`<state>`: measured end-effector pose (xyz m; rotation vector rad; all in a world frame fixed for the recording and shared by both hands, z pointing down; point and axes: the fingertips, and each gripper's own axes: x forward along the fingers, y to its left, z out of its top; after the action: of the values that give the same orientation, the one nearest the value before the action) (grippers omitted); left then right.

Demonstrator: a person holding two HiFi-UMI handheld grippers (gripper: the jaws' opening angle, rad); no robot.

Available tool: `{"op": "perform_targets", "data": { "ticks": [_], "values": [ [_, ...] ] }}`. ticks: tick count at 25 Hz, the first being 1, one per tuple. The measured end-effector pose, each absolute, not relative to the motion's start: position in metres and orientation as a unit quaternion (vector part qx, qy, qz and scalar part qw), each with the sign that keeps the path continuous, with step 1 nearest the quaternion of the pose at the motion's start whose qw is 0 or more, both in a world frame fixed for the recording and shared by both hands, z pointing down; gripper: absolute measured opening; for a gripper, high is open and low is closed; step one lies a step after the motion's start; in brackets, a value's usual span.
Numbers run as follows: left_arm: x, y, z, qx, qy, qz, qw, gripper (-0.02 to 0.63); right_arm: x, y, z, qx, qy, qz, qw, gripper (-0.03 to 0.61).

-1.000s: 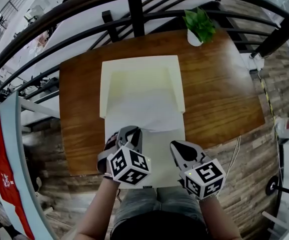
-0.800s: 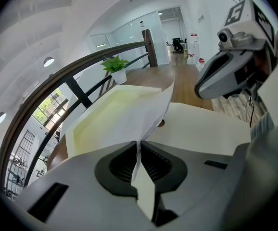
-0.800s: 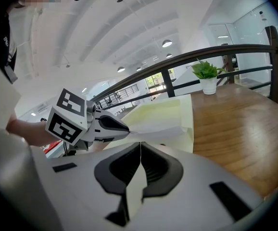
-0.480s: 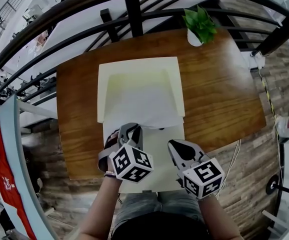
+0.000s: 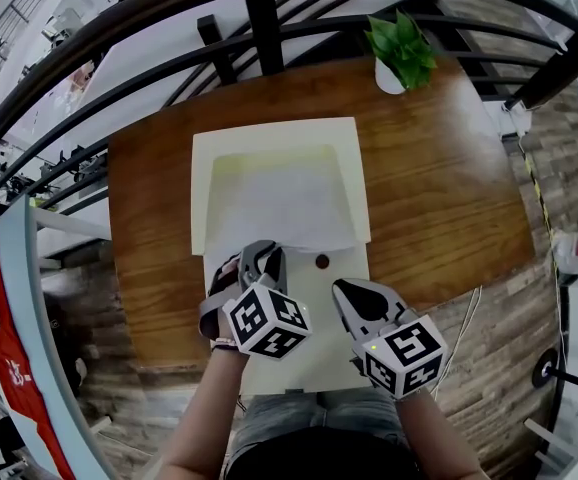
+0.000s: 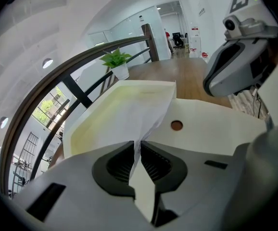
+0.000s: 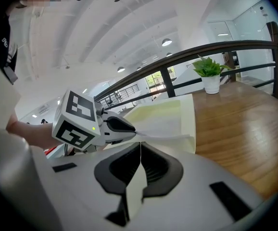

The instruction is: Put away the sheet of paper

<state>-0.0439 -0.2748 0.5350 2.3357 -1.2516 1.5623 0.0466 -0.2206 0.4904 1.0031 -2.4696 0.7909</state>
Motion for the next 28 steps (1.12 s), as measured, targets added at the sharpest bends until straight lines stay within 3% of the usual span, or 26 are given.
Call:
{"op": "perform_targets", "data": {
  "ticks": [28],
  "values": [
    [-0.055,-0.317,0.563,0.740,-0.424,0.520,0.042,0.035,0.046,-0.221,0.493,0.352,-0.871,0.290,0.184,0.028]
  ]
}}
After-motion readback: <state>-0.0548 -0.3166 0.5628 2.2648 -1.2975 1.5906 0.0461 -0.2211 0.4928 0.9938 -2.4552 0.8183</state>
